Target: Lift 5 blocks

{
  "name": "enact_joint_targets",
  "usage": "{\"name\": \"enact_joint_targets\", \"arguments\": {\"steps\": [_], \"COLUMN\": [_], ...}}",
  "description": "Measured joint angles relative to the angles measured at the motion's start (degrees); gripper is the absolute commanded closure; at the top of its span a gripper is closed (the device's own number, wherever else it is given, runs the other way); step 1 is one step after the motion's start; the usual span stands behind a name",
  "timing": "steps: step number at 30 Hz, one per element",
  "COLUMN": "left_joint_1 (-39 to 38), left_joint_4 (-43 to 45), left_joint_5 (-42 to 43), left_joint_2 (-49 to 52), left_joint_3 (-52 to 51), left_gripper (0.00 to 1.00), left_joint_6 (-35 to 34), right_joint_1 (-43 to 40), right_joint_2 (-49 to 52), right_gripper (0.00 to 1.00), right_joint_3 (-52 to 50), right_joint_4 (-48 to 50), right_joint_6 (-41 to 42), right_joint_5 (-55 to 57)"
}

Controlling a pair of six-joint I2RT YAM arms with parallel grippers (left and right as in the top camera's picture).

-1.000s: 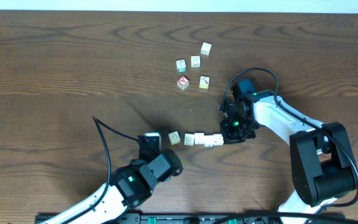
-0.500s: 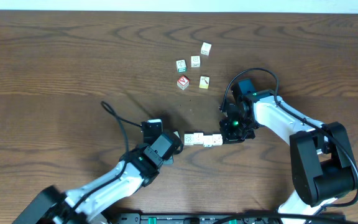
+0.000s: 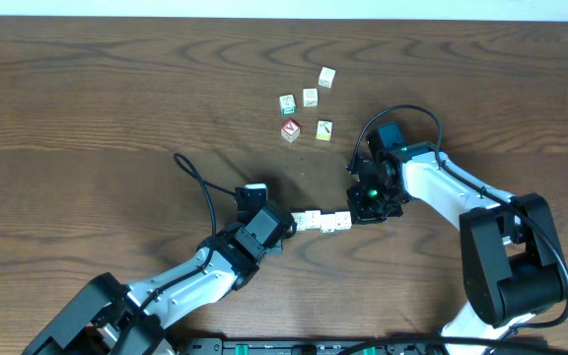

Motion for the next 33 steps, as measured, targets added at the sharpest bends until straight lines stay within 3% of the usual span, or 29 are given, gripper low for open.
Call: {"name": "enact_joint_targets", "arguments": {"steps": [33], "left_joint_1": [0.0], "left_joint_4": [3.8], "left_joint_5": [4.9], "left_joint_2": [0.8], "left_joint_3": [-0.2], "left_gripper": [0.92], "left_joint_6": [3.1], "right_joint_1": [0.0], "right_joint_2": [0.0], "right_gripper": [0.99], "right_joint_3": [0.0], "right_joint_4": [2.5], "right_joint_6": [-4.7], "right_joint_5": [0.1]}}
